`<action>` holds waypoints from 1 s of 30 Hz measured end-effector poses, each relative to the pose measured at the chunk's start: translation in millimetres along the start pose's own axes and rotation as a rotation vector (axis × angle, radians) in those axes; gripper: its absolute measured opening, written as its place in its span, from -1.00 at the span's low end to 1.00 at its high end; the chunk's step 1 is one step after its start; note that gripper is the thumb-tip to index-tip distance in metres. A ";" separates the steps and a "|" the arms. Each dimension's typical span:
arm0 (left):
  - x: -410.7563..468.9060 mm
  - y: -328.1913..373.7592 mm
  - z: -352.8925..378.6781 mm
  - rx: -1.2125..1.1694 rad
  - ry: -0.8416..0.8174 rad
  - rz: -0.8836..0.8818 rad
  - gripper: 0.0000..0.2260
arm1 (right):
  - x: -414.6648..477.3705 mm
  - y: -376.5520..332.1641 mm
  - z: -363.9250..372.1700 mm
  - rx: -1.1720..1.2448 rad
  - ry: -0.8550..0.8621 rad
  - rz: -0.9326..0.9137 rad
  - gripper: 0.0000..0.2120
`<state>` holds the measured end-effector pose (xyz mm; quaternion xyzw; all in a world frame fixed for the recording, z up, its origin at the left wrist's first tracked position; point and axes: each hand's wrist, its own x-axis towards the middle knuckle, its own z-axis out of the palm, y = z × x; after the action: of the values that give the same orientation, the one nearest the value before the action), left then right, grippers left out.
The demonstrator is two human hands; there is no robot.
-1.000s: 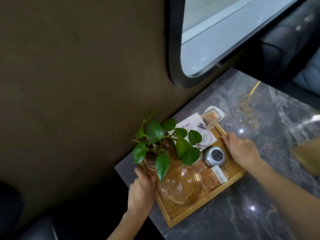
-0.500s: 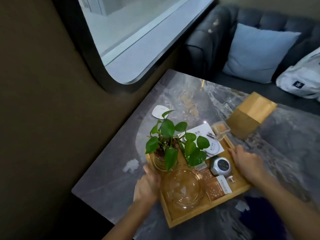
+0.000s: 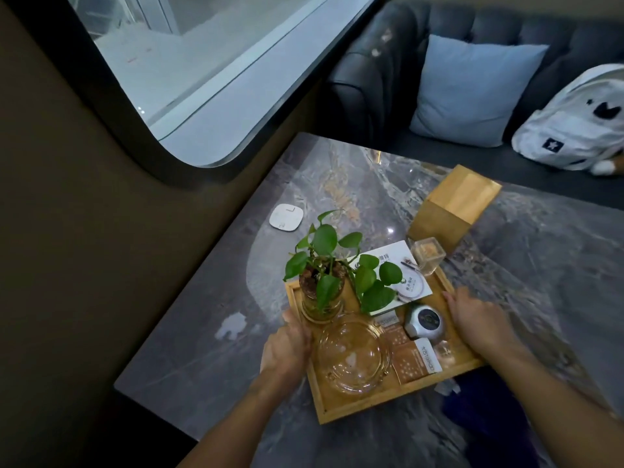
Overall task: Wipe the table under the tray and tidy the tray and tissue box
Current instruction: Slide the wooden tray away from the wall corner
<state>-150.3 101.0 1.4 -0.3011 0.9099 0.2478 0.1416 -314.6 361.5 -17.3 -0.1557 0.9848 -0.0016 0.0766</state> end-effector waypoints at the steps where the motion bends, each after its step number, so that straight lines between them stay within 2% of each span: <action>1: 1.6 -0.3 -0.5 0.003 0.008 -0.007 -0.70 | 1.5 -0.8 -0.6 0.012 0.011 -0.005 -0.68; 7: 13.2 3.2 -7.6 -0.029 0.049 -0.015 -0.72 | 18.7 -4.5 -2.2 0.013 0.065 -0.042 -0.67; 13: 26.1 7.4 -11.4 -0.059 0.050 -0.033 -0.87 | 34.1 -6.2 2.1 0.028 0.074 -0.013 -0.66; 24: 31.3 2.3 -2.8 -0.027 0.099 -0.017 -0.83 | 33.7 -13.1 -2.3 -0.069 0.063 -0.033 -0.68; 30: 29.5 -3.0 -9.9 -0.102 0.067 -0.017 -0.81 | 37.9 -14.6 -7.2 0.044 -0.014 0.030 -0.70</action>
<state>-172.5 79.5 -3.4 -0.3237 0.8977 0.2824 0.0976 -346.8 335.8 -15.5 -0.1395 0.9862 -0.0212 0.0868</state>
